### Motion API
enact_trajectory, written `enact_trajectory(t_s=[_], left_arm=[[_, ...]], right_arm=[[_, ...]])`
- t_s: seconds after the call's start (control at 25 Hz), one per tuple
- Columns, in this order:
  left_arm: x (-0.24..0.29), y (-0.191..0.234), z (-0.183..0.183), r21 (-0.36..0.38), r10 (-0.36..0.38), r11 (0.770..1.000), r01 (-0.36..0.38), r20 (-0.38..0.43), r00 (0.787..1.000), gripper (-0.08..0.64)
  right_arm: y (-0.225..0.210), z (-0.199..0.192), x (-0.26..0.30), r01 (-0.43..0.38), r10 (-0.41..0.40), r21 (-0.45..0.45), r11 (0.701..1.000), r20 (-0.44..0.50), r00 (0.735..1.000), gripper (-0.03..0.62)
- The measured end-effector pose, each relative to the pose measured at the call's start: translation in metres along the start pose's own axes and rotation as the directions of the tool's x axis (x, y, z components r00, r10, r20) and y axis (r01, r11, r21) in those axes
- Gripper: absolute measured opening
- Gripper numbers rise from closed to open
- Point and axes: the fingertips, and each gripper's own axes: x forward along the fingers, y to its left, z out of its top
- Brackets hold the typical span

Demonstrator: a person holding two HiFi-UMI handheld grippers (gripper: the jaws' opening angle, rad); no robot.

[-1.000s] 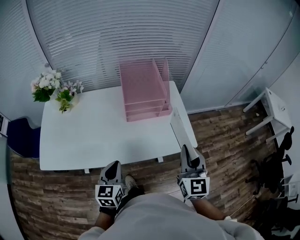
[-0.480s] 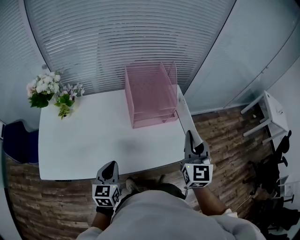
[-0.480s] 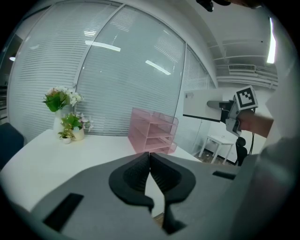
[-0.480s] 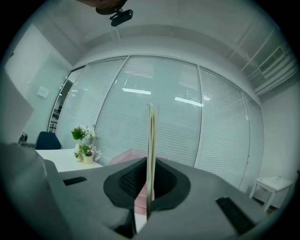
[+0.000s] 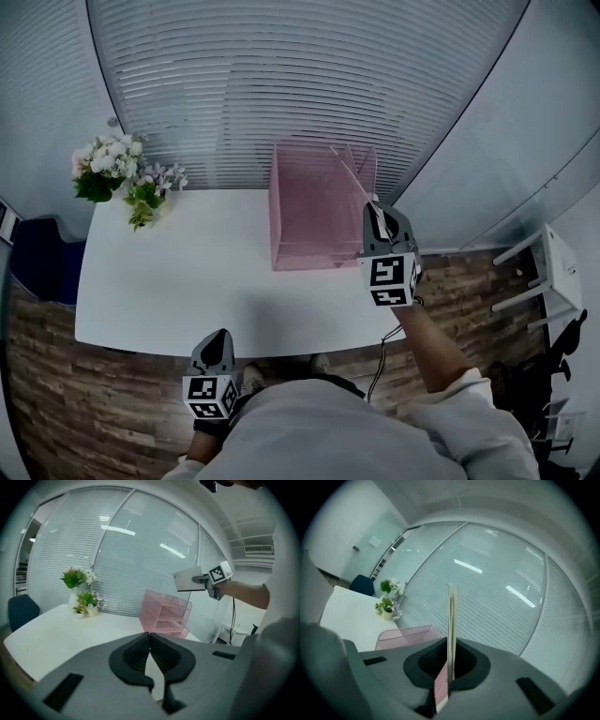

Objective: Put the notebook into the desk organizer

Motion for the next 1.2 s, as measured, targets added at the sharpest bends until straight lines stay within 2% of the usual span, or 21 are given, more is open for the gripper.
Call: enact_trajectory(t_s=[0.16,0.24,0.32,0.4,0.56,0.68,0.76,0.84,1.0,1.12,1.2], left_arm=[[0.003,-0.001,0.0,-0.035,0.05,0.998,-0.05,0.012,0.999,0.009],[0.001,-0.001,-0.003,-0.053,0.075,0.996,-0.074,0.014,0.997,0.009],[0.0,-0.001,-0.005,-0.068,0.097,0.993,-0.096,0.017,0.995,0.009],[-0.002,0.0,-0.007,-0.079,0.119,0.99,-0.117,0.019,0.993,0.009],[-0.007,0.002,-0.014,-0.101,0.152,0.984,-0.15,0.014,0.988,0.009],[-0.011,0.008,-0.018,-0.114,0.174,0.979,-0.171,0.014,0.985,0.009],[-0.013,0.011,-0.02,-0.125,0.184,0.976,-0.181,0.013,0.983,0.009],[-0.014,0.013,-0.021,-0.133,0.188,0.974,-0.185,0.014,0.982,0.011],[-0.011,0.017,-0.021,-0.136,0.183,0.974,-0.179,0.016,0.983,0.009],[-0.008,0.018,-0.021,-0.135,0.176,0.976,-0.172,0.014,0.984,0.009],[-0.007,0.018,-0.019,-0.13,0.169,0.977,-0.166,0.014,0.985,0.009]], right_arm=[[-0.002,-0.001,0.064,-0.068,0.058,-0.155,0.986,-0.066,0.996,0.023],[0.005,-0.009,0.092,-0.125,0.097,-0.243,0.962,-0.124,0.987,0.023],[0.016,-0.022,0.117,-0.192,0.133,-0.331,0.924,-0.192,0.972,0.023],[0.031,-0.037,0.138,-0.257,0.154,-0.431,0.865,-0.26,0.953,0.023],[0.06,-0.07,0.171,-0.357,0.145,-0.608,0.709,-0.371,0.917,0.023],[0.075,-0.085,0.184,-0.401,0.121,-0.698,0.594,-0.415,0.902,0.023],[0.085,-0.091,0.187,-0.444,0.136,-0.714,0.541,-0.447,0.884,0.023],[0.095,-0.097,0.186,-0.492,0.165,-0.706,0.509,-0.481,0.861,0.031],[0.109,-0.11,0.181,-0.57,0.222,-0.678,0.464,-0.534,0.816,0.051],[0.114,-0.114,0.178,-0.611,0.257,-0.654,0.447,-0.56,0.788,0.075],[0.118,-0.116,0.174,-0.649,0.287,-0.628,0.429,-0.586,0.757,0.096]])
